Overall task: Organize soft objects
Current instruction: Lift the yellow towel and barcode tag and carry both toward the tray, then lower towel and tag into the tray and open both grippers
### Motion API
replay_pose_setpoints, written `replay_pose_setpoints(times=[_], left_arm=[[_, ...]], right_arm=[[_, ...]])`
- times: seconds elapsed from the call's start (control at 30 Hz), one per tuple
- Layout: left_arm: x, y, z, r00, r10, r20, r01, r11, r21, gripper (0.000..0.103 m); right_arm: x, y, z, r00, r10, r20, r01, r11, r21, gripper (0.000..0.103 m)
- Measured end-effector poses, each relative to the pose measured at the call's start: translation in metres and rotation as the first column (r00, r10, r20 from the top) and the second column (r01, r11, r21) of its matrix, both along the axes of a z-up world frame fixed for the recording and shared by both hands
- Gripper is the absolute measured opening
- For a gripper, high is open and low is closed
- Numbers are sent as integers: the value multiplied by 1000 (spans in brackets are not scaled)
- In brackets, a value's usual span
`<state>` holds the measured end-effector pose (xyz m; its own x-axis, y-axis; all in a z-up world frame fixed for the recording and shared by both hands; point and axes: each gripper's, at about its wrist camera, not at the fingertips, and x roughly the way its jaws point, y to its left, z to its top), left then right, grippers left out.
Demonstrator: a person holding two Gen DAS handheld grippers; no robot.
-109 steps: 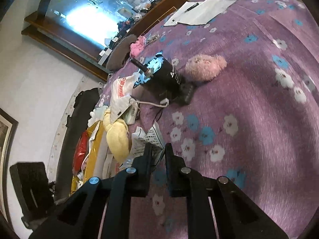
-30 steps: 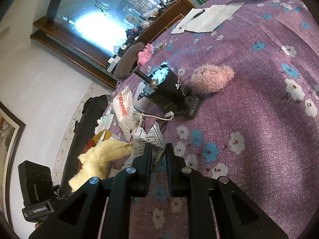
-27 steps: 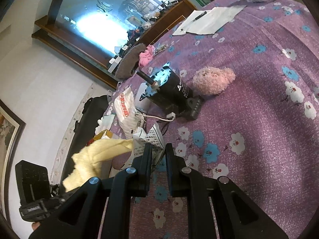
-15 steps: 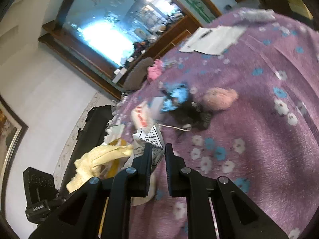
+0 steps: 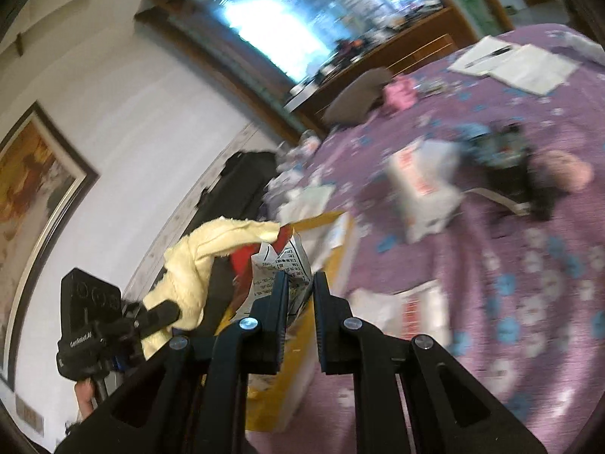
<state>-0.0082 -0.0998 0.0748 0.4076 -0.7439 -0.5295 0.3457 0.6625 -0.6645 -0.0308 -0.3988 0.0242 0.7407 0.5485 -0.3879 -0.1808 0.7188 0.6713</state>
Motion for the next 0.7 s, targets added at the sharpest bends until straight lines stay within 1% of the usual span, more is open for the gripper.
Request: replay_pose_setpoints(times=[0.03, 0.13, 0.2, 0.27, 0.37, 0.47, 0.6, 0.63, 0.7], left_arm=[[1, 9, -2, 1000, 24, -1, -24, 1000, 9, 30], [8, 22, -12, 999, 48, -22, -48, 999, 19, 30], [16, 24, -18, 998, 49, -30, -48, 999, 22, 30], [23, 23, -20, 998, 45, -35, -44, 999, 22, 30], [45, 16, -23, 999, 32, -38, -31, 999, 32, 30], [63, 10, -25, 999, 21, -30, -19, 998, 60, 30], [88, -1, -42, 998, 15, -57, -9, 994, 107, 30], [93, -2, -48, 997, 26, -77, -17, 993, 119, 30], [99, -6, -54, 997, 18, -77, -7, 991, 136, 30]], right_arm=[[4, 8, 0, 1000, 16, -3, -16, 1000, -8, 11], [18, 29, -4, 998, 58, -18, -59, 998, -37, 11], [27, 39, -7, 998, 55, -32, -57, 996, -75, 11], [38, 44, -11, 997, 45, -55, -51, 994, -96, 11], [56, 51, -18, 996, 37, -87, -48, 991, -123, 11], [66, 58, -23, 995, 25, -100, -40, 987, -157, 11], [73, 67, -27, 994, 26, -104, -45, 982, -185, 11], [75, 69, -28, 994, 21, -105, -42, 979, -199, 11], [76, 70, -31, 994, 22, -111, -44, 979, -197, 11]])
